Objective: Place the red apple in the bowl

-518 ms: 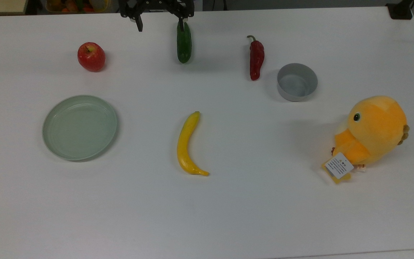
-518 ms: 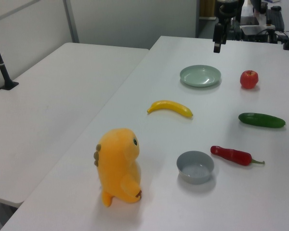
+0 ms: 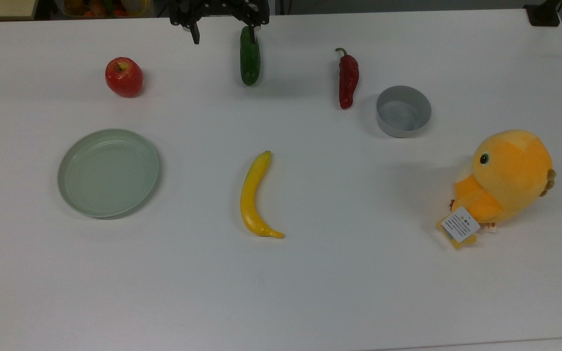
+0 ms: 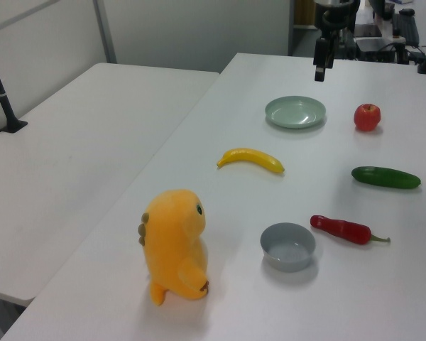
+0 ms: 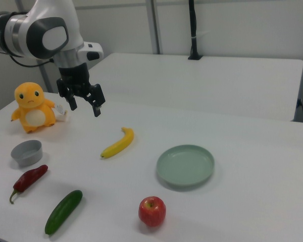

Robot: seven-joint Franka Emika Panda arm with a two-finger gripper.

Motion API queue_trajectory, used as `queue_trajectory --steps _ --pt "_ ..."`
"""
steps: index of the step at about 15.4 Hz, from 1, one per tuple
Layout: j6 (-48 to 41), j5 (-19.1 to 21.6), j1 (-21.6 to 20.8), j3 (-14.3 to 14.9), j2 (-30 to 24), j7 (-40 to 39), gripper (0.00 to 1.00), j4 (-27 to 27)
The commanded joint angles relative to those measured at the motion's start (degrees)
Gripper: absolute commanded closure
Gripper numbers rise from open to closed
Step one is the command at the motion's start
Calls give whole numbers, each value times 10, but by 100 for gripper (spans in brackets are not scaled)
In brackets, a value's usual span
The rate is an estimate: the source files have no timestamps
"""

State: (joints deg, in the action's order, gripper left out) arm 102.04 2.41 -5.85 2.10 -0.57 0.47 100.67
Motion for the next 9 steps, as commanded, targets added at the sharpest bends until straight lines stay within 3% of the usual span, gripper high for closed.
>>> queue_trajectory --steps 1,9 --pt "-11 6 -8 4 -7 0 0 15" --pt "-4 5 -8 6 0 7 0 33"
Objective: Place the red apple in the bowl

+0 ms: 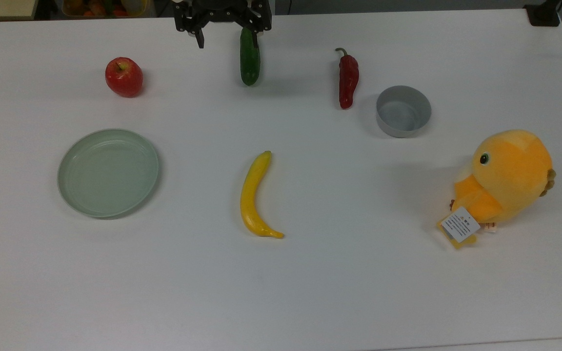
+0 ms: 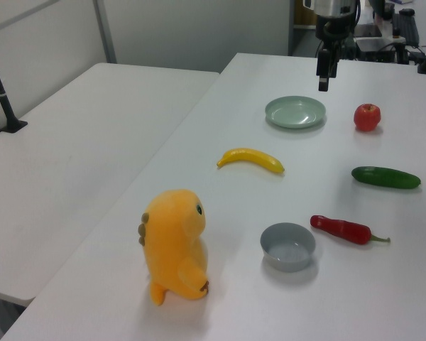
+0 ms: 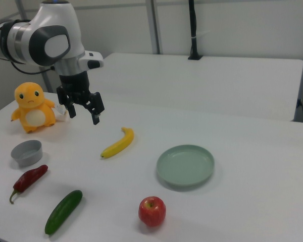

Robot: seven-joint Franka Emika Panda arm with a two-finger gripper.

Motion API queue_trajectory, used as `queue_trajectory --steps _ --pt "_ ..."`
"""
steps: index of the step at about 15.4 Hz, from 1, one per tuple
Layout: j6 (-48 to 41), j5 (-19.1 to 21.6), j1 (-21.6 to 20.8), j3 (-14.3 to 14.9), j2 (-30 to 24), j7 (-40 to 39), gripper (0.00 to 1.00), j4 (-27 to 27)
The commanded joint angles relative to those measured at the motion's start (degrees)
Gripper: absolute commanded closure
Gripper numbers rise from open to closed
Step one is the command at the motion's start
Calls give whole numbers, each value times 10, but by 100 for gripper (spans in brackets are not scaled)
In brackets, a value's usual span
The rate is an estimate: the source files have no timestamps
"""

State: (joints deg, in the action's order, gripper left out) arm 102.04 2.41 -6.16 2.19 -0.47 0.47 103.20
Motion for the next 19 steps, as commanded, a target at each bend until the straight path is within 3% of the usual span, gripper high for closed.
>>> queue_trajectory --steps 1,17,19 --pt "-5 5 -5 5 -1 8 0 9" --pt "-4 6 3 6 -8 21 0 11" --pt "-4 6 -8 31 -13 21 0 11"
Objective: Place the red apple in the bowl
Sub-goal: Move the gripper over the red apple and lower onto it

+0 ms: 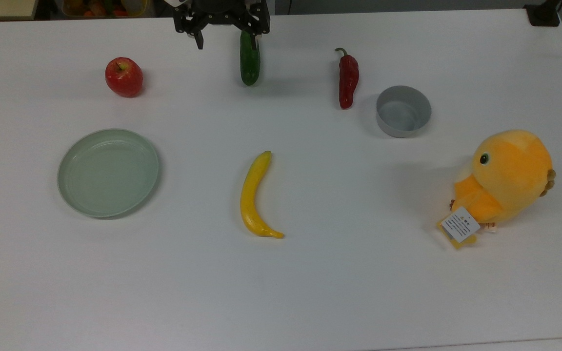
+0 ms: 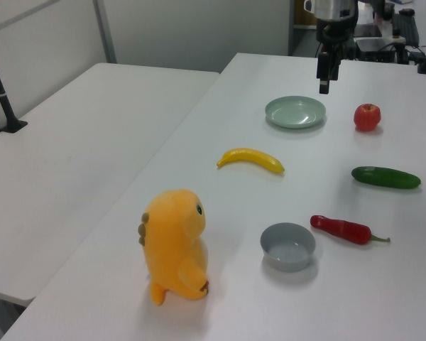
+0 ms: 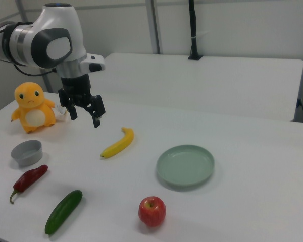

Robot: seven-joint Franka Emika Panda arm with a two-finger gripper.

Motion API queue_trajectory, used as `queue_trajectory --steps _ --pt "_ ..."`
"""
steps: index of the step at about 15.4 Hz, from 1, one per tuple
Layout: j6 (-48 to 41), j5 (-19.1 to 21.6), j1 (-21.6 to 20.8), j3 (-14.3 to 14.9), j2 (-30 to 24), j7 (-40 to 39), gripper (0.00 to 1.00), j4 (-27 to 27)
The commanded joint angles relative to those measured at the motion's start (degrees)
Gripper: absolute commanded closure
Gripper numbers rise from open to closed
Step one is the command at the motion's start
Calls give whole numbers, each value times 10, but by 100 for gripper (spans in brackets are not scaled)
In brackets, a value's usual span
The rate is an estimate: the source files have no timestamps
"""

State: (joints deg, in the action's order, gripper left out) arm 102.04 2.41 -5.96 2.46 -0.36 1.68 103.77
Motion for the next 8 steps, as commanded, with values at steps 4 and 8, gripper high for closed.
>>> queue_trajectory --steps 4,8 --pt "-1 5 -10 36 -13 8 0 6" --pt "-3 5 28 34 -14 4 0 1"
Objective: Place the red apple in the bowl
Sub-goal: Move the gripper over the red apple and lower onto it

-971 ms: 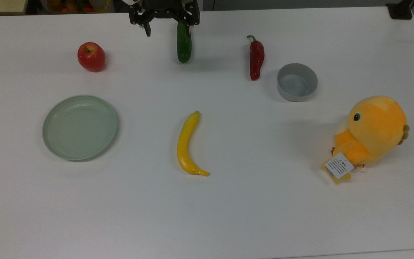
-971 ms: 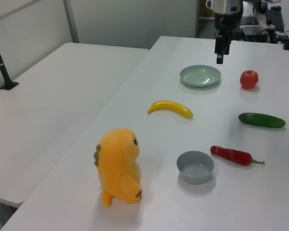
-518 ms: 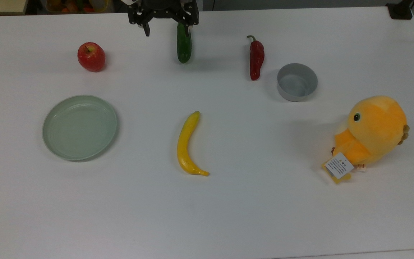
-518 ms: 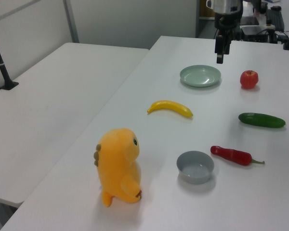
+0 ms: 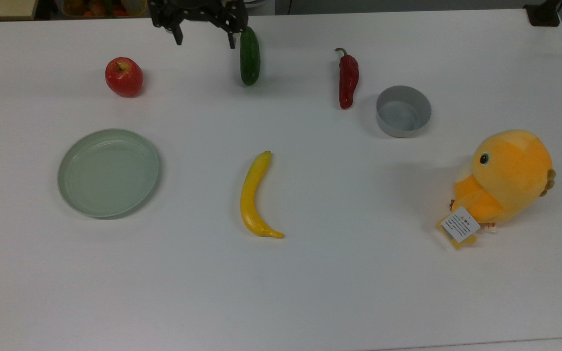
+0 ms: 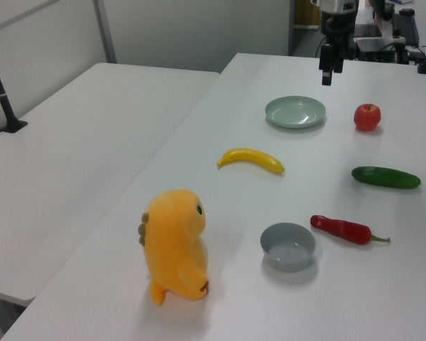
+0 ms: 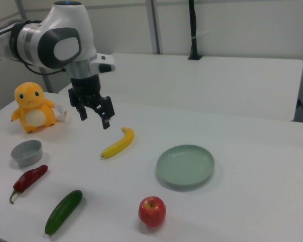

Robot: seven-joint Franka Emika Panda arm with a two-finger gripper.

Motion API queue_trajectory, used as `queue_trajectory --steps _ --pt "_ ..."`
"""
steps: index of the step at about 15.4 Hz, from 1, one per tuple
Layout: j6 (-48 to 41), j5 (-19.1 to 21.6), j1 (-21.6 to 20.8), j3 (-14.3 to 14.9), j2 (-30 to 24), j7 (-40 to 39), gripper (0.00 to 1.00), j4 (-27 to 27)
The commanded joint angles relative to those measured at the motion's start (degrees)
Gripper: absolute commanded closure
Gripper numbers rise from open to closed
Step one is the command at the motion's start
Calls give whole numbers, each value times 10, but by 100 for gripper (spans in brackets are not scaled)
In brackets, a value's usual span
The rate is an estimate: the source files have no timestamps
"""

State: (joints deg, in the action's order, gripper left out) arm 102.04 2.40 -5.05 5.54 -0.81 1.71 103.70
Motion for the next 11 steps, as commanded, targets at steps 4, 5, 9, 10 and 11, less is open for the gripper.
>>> queue_trajectory --steps 4,5,9,10,11 --pt "-5 6 59 1 -8 8 0 7" --pt "0 7 71 3 -5 9 0 14" --pt "102 2 145 19 -3 3 0 86" --pt "102 1 163 20 -2 -3 0 88" --pt "103 -1 179 20 -2 -13 0 98"
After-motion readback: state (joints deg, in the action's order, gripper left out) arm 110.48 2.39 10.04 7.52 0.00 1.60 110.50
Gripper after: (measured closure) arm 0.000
